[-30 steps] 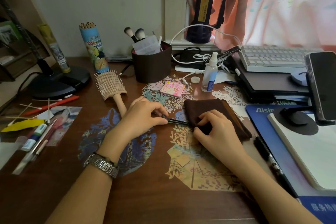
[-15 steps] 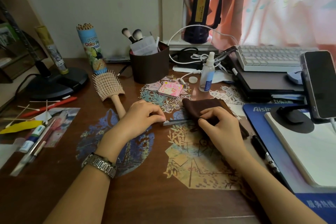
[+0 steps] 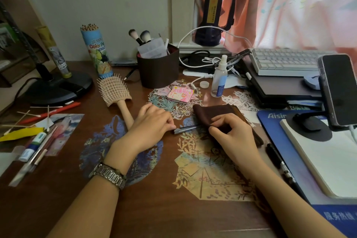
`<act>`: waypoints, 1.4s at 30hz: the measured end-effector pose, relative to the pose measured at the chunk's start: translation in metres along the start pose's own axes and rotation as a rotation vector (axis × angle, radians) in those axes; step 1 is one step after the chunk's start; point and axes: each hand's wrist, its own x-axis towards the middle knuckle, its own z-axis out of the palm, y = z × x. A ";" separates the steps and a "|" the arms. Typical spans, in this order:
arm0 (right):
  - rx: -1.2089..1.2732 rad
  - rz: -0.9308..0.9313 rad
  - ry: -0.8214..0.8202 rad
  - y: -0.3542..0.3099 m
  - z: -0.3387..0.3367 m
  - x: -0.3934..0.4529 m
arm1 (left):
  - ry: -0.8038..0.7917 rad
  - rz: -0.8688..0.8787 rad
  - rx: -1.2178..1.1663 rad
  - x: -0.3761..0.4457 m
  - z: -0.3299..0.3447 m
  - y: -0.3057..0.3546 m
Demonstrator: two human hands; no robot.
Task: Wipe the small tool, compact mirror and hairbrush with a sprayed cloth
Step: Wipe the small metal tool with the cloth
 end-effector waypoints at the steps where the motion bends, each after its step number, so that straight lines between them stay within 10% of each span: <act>1: -0.001 -0.003 -0.002 0.000 0.000 0.000 | -0.006 -0.006 0.010 0.000 0.000 0.000; 29: -0.039 -0.041 -0.047 -0.001 0.000 -0.001 | 0.180 0.017 -0.204 -0.001 0.000 0.007; 42: -0.488 -0.154 -0.285 0.007 -0.004 0.005 | 0.182 0.013 -0.209 0.001 0.003 0.008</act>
